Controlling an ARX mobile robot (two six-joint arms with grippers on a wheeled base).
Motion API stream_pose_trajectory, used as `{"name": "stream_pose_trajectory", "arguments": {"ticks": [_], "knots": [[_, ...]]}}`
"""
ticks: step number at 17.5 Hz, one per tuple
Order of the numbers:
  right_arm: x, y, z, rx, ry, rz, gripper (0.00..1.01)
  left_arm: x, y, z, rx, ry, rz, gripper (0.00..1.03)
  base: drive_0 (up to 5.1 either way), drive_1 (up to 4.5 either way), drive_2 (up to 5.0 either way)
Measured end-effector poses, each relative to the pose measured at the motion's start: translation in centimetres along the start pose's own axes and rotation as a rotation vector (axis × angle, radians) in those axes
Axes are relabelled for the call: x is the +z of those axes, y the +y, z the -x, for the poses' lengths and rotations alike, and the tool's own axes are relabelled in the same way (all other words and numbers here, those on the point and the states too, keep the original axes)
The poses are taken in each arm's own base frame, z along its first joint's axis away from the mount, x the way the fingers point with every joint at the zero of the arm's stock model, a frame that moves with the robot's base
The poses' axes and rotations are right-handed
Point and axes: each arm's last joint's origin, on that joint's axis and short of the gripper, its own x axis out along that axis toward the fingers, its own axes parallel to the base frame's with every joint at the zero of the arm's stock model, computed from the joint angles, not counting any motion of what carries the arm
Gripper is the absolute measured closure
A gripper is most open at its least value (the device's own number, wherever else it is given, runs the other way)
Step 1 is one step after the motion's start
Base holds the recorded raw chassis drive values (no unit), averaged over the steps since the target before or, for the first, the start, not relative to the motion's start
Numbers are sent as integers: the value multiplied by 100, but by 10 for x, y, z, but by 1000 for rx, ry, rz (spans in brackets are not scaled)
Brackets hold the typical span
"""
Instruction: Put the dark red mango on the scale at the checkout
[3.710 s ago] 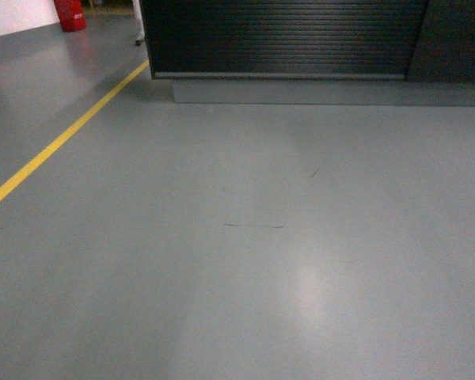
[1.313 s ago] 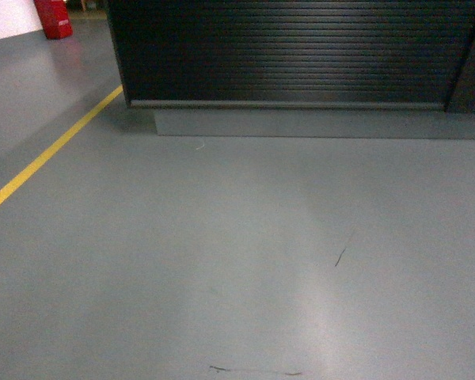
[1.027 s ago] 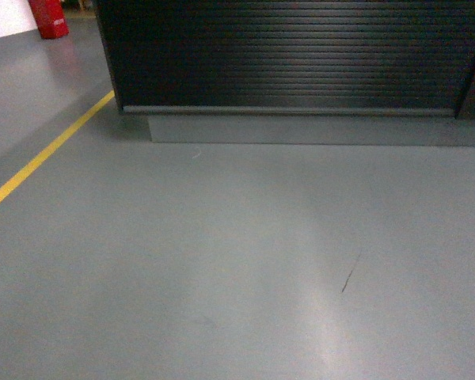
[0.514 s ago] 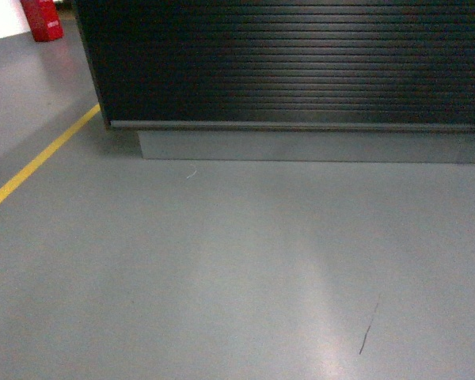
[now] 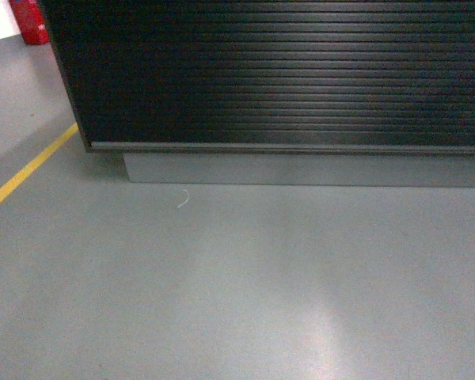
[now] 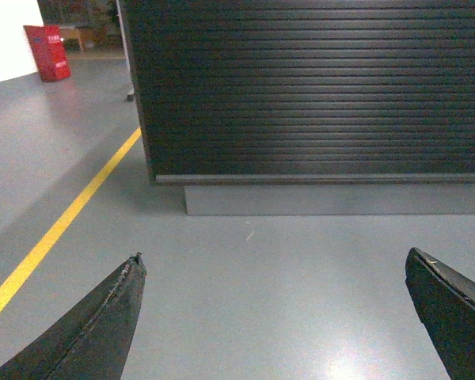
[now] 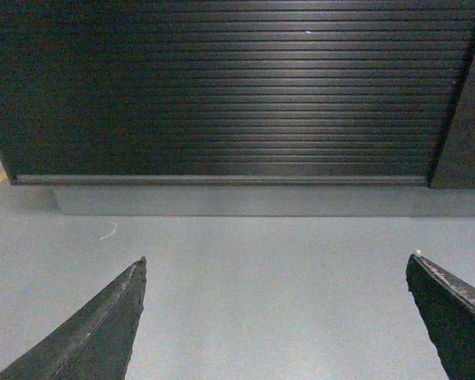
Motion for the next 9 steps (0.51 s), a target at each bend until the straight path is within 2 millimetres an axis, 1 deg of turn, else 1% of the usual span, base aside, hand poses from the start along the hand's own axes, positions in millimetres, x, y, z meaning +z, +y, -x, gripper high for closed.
{"name": "stream_pose_trajectory", "arguments": {"ticks": [9], "knots": [[0, 0, 0, 1, 1, 0, 3, 0, 0, 0, 1, -2, 0, 5, 5, 438, -429]]}}
